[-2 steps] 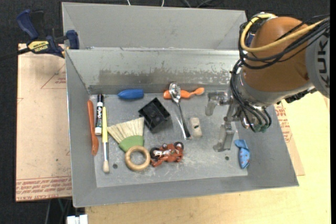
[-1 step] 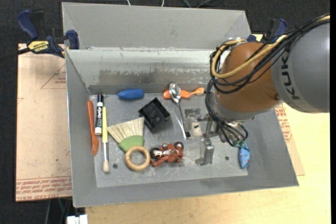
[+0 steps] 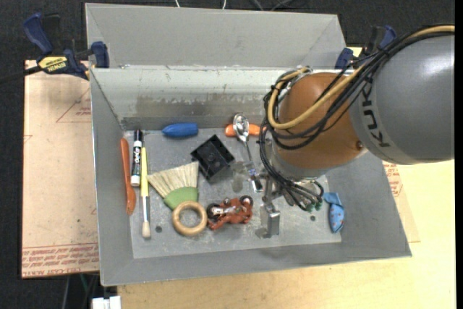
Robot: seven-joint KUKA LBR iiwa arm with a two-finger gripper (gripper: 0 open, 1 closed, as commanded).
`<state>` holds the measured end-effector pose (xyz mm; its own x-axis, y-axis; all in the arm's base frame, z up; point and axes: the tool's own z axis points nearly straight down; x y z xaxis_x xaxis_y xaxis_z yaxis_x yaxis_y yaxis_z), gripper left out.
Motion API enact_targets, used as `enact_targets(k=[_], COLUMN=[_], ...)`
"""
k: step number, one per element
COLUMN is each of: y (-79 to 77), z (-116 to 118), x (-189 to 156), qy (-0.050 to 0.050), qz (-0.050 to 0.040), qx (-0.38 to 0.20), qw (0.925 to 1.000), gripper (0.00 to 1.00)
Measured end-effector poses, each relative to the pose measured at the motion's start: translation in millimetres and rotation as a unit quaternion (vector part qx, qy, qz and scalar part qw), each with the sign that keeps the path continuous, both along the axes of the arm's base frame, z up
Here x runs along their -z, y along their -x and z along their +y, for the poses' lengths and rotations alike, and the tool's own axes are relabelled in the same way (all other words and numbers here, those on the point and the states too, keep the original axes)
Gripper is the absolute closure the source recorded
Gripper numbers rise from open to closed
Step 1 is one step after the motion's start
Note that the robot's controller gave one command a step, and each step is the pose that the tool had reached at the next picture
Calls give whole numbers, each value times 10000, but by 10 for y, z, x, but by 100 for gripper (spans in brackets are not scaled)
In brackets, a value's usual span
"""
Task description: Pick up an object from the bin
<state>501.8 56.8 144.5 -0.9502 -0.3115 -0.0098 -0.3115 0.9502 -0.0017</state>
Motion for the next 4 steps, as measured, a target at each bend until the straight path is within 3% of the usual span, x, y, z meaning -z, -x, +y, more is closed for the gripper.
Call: enact_targets(k=[1,2,3,4], y=[37,-117,70,69], z=[370,320,369,369], x=[250,772,745,745], qy=[5,-4,-27,-26], qz=[37,11,5,4], qx=[-386,132,606,605], qw=[9992,9999,9982,9982], gripper=[0,0,100,100])
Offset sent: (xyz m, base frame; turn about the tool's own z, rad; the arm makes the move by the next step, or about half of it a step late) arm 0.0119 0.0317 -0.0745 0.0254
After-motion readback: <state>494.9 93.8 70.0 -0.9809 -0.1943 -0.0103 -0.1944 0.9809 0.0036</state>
